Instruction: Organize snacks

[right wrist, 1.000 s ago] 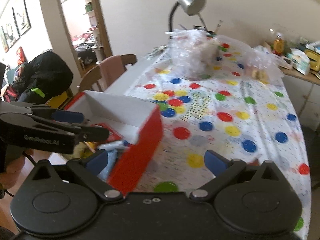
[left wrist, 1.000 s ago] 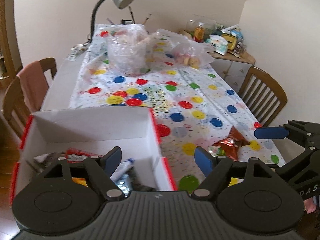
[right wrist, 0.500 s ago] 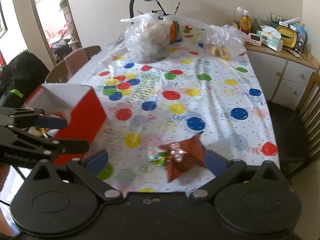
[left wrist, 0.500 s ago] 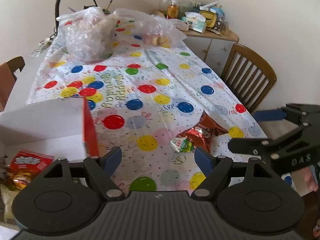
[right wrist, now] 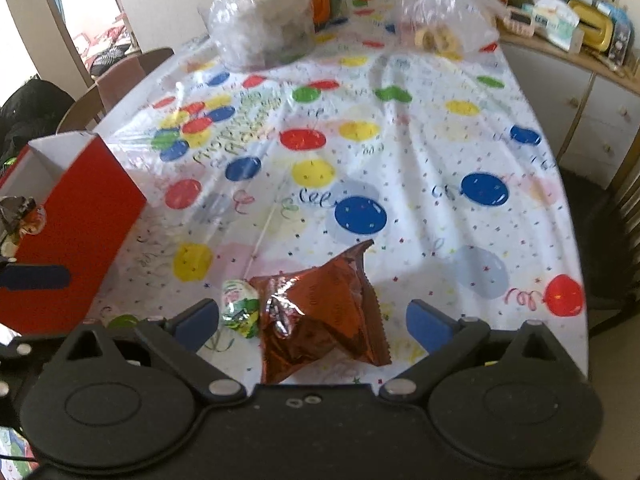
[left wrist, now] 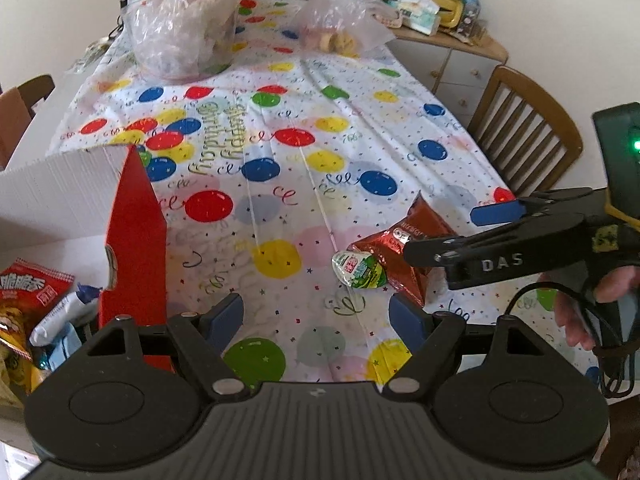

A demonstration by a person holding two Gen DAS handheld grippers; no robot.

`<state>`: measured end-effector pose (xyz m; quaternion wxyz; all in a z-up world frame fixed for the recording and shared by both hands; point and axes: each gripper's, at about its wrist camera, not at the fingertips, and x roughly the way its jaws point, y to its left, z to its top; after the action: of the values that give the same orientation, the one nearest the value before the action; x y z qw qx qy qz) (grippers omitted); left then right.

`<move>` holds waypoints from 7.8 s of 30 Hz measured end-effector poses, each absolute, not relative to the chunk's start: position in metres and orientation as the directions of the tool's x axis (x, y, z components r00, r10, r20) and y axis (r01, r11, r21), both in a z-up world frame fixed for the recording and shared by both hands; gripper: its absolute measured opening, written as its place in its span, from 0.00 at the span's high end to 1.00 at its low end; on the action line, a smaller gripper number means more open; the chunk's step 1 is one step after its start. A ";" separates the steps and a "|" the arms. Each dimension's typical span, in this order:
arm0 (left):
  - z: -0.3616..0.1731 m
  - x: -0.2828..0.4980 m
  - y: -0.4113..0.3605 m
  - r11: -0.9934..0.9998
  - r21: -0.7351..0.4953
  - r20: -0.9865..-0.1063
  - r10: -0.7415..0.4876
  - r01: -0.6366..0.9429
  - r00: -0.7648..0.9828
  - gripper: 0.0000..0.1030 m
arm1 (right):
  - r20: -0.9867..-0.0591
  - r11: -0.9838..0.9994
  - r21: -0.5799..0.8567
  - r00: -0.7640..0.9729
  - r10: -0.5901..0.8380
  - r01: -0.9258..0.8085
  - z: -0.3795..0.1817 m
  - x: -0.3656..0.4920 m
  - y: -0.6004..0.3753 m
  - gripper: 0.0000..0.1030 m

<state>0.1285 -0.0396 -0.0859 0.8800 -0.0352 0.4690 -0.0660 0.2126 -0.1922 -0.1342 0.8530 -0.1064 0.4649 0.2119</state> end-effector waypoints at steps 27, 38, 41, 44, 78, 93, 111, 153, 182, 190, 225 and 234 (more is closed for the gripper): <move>-0.140 0.200 -0.076 0.985 -0.172 -0.888 -0.162 0.015 0.430 0.23 | -0.845 0.883 0.184 0.390 0.367 -0.432 -0.152 0.245 -0.241 0.48; -0.158 0.223 -0.090 0.980 -0.171 -0.923 -0.124 -0.102 0.364 0.29 | -0.836 0.912 0.176 0.433 0.338 -0.371 -0.145 0.245 -0.280 0.48; -0.157 0.221 -0.099 0.990 -0.109 -0.927 -0.070 -0.086 0.368 0.43 | -0.833 0.913 0.175 0.438 0.337 -0.369 -0.145 0.242 -0.283 0.48; -0.156 0.220 -0.100 0.994 -0.073 -0.927 -0.037 -0.083 0.374 0.56 | -0.834 0.913 0.166 0.441 0.332 -0.372 -0.143 0.240 -0.282 0.48; -0.080 0.122 -0.022 0.979 -0.199 -0.843 -0.188 0.033 0.504 0.69 | -0.781 0.897 0.087 0.529 0.331 -0.434 -0.072 0.132 -0.205 0.48; -0.025 0.088 0.054 0.982 -0.185 -0.776 -0.172 0.042 0.606 0.69 | -0.733 0.870 0.074 0.565 0.380 -0.488 -0.041 0.101 -0.120 0.47; -0.008 0.067 0.177 0.990 -0.137 -0.757 -0.078 -0.041 0.649 0.69 | -0.721 0.831 0.044 0.558 0.410 -0.554 -0.050 0.098 0.003 0.47; -0.098 0.108 0.251 0.993 -0.067 -0.882 -0.012 -0.102 0.470 0.67 | -0.838 0.824 -0.056 0.476 0.269 -0.564 -0.142 0.165 0.110 0.39; -0.038 0.051 0.239 0.990 -0.095 -0.785 -0.008 -0.108 0.620 0.30 | -0.679 0.788 0.026 0.568 0.466 -0.615 -0.062 0.083 0.070 0.04; -0.017 0.032 0.236 0.988 -0.112 -0.741 -0.014 -0.104 0.671 0.23 | -0.634 0.800 0.048 0.601 0.487 -0.598 -0.045 0.067 0.057 0.00; 0.005 -0.034 0.212 0.984 -0.105 -0.673 0.037 -0.146 0.738 0.02 | -0.571 0.863 0.071 0.689 0.446 -0.500 -0.050 -0.006 0.032 0.00; 0.004 -0.037 0.212 0.981 -0.105 -0.672 0.049 -0.161 0.739 0.02 | -0.556 0.874 0.046 0.715 0.424 -0.483 -0.051 -0.007 0.034 0.00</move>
<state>-0.0370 0.2123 0.0041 0.9290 -0.0785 0.3571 0.0567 -0.0070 0.0335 -0.0515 0.9245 -0.0512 0.2870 0.2454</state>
